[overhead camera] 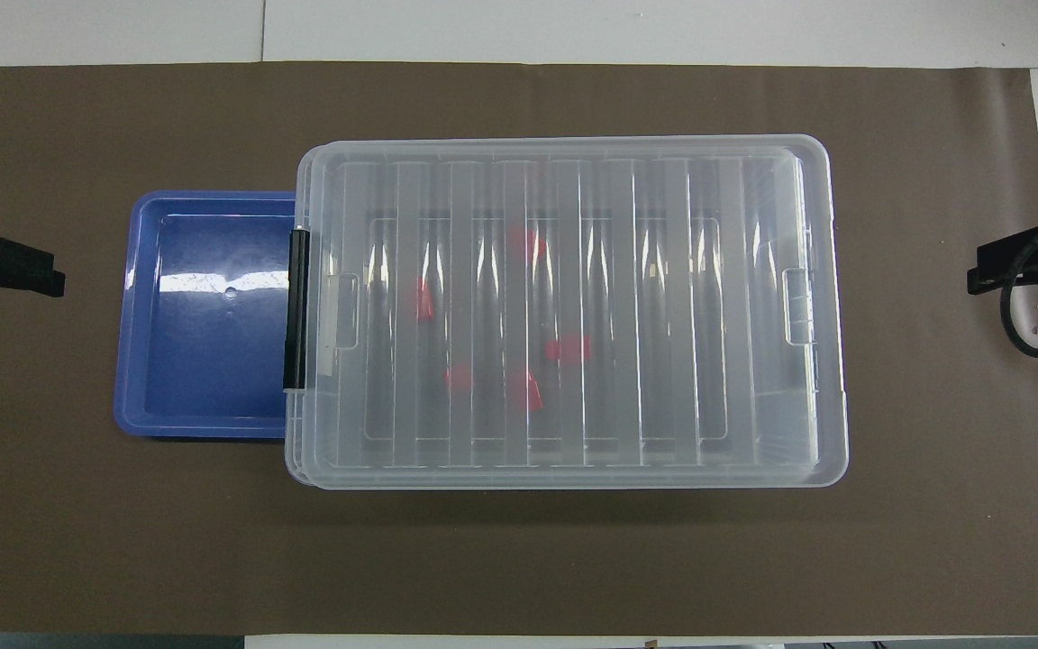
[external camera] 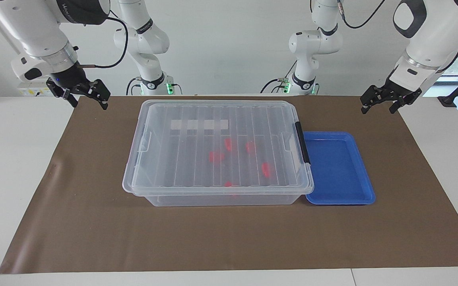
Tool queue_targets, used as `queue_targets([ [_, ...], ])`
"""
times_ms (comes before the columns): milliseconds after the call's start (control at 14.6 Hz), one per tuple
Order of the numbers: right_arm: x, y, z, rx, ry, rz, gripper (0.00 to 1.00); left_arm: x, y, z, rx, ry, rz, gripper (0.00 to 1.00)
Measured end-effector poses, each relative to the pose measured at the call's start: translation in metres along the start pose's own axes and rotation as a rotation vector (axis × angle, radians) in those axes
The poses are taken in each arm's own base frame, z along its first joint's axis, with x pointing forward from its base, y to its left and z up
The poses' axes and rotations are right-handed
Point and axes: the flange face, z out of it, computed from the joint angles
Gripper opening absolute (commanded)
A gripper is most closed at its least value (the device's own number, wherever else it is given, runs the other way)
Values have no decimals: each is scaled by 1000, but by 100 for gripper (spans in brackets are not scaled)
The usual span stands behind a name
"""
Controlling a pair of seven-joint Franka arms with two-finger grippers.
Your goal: Place red block in blue tray from box
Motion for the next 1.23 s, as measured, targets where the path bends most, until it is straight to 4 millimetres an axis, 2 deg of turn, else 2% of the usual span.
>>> queue_targets([
  [411, 2, 0, 0, 2, 14, 0, 100, 0, 0, 0, 0, 0, 0, 100],
  [616, 7, -8, 8, 30, 43, -9, 100, 0, 0, 0, 0, 0, 0, 100],
  [753, 8, -18, 23, 42, 72, -21, 100, 0, 0, 0, 0, 0, 0, 100],
  [1026, -6, -59, 70, 49, 117, -54, 100, 0, 0, 0, 0, 0, 0, 100],
  [1232, -5, -61, 88, 49, 113, -54, 100, 0, 0, 0, 0, 0, 0, 100],
])
